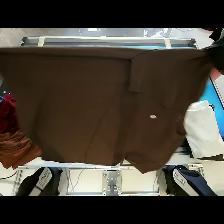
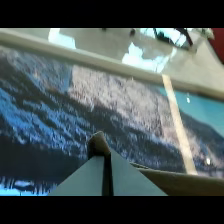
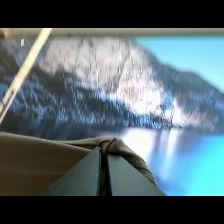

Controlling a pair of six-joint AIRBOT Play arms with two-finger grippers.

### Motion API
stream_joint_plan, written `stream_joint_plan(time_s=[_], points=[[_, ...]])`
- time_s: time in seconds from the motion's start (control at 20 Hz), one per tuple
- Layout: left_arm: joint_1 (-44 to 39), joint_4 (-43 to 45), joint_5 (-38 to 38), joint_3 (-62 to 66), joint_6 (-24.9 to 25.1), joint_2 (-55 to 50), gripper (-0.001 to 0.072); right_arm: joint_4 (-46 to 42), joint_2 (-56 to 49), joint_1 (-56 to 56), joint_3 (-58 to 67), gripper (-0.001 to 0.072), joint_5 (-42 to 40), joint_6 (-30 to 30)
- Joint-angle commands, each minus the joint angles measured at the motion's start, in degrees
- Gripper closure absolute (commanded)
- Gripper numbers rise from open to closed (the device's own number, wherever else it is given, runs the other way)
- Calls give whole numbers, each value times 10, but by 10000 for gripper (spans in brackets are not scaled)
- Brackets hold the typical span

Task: Fold the shirts.

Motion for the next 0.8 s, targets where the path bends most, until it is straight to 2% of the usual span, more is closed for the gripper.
stream_joint_plan(time_s=[0.0,0.15,0.3,0.35,0.4,0.45,0.55,0.6,0.75], points=[[-132,162,64,12,-30,-168,698,68,-184,0,10,702,-1,-43],[-178,173,187,12,-44,-300,698,84,-325,0,10,700,-82,-43],[-204,147,293,12,-46,-391,684,160,-419,3,11,676,-181,-43],[-208,116,325,12,-46,-409,483,191,-436,7,11,510,-215,-43],[-209,77,351,13,-46,-416,82,218,-444,9,12,274,-245,-43],[-209,41,366,15,-45,-413,5,244,-443,11,16,247,-263,-43],[-190,21,365,33,-46,-382,2,247,-430,-1,59,248,-226,-46],[-170,21,352,37,-46,-349,3,217,-417,-16,96,251,-173,-54],[-73,84,249,27,-50,-228,7,30,-341,-91,168,261,47,-42]])
